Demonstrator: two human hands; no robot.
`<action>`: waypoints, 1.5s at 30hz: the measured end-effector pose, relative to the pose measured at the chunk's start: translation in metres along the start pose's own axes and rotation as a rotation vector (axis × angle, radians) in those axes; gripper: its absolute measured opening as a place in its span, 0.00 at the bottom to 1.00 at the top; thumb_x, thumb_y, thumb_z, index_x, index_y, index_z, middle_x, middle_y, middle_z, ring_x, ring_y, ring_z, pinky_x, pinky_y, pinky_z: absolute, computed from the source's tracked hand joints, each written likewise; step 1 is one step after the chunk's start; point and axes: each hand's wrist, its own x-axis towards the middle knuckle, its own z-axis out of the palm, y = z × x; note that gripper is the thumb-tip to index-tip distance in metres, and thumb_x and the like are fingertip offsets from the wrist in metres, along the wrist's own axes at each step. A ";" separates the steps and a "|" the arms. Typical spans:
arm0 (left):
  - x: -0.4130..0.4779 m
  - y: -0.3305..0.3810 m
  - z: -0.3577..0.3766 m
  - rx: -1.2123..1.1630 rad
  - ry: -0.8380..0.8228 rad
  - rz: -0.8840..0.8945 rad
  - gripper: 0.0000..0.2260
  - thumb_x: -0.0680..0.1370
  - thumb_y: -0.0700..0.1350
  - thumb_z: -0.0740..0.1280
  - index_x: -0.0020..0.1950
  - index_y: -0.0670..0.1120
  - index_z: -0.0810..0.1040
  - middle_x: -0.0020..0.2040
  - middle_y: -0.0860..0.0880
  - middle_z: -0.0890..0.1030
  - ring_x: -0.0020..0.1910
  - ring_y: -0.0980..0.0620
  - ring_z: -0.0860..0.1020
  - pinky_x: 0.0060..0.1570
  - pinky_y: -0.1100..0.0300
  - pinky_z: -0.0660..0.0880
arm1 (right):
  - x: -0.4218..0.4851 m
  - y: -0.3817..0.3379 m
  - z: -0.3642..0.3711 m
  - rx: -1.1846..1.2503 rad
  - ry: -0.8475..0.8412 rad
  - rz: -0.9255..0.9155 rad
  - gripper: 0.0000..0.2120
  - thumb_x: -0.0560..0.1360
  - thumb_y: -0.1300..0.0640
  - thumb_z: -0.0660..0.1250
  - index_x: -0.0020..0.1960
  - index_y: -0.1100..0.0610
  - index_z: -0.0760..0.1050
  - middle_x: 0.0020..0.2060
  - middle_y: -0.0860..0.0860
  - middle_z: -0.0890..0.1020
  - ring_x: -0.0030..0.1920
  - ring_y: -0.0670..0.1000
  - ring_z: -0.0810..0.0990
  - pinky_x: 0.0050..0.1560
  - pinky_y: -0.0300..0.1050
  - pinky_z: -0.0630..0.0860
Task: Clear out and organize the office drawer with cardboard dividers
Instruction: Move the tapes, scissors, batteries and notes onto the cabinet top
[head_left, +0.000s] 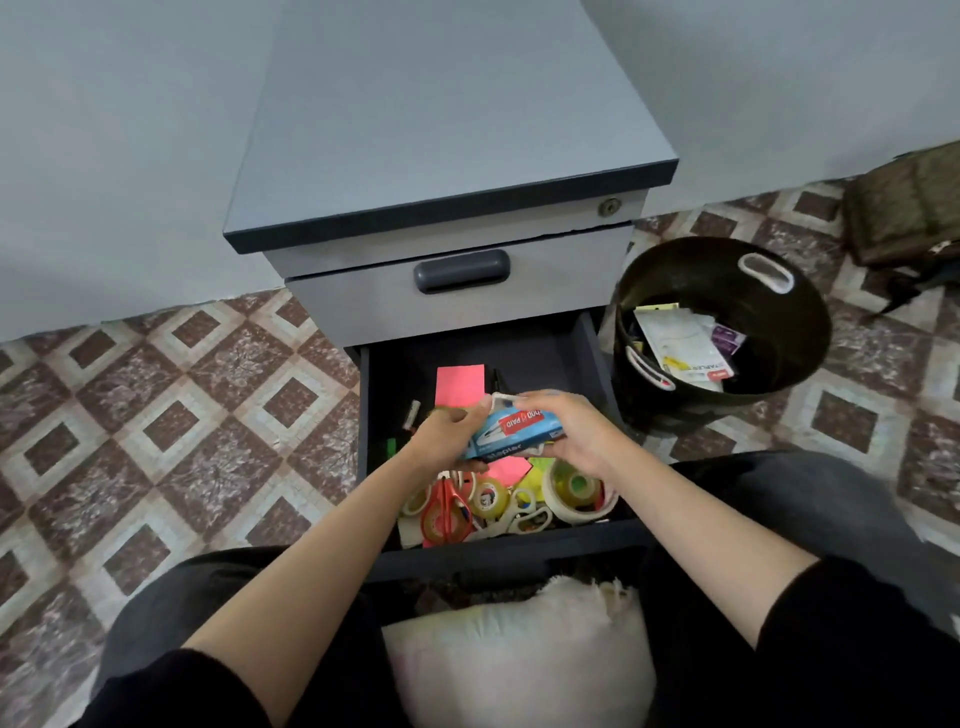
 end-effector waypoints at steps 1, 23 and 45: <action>-0.003 0.005 0.005 -0.010 -0.036 -0.010 0.19 0.79 0.56 0.60 0.52 0.41 0.74 0.41 0.46 0.78 0.36 0.53 0.79 0.32 0.66 0.79 | -0.003 -0.003 -0.008 -0.002 0.017 -0.004 0.05 0.72 0.60 0.69 0.47 0.60 0.76 0.41 0.58 0.80 0.42 0.54 0.81 0.38 0.45 0.78; 0.047 0.130 0.130 -0.156 -0.146 -0.014 0.13 0.75 0.41 0.69 0.56 0.37 0.76 0.51 0.42 0.78 0.47 0.51 0.78 0.40 0.62 0.78 | -0.031 -0.080 -0.163 0.066 0.235 -0.087 0.07 0.75 0.56 0.69 0.50 0.58 0.74 0.47 0.57 0.77 0.42 0.53 0.79 0.35 0.46 0.81; 0.067 0.126 0.143 -0.059 -0.162 0.110 0.38 0.74 0.42 0.71 0.77 0.49 0.51 0.70 0.43 0.69 0.66 0.45 0.71 0.67 0.46 0.66 | -0.019 -0.070 -0.218 -0.156 0.601 -0.013 0.23 0.78 0.43 0.59 0.63 0.60 0.71 0.55 0.56 0.76 0.55 0.59 0.77 0.46 0.53 0.78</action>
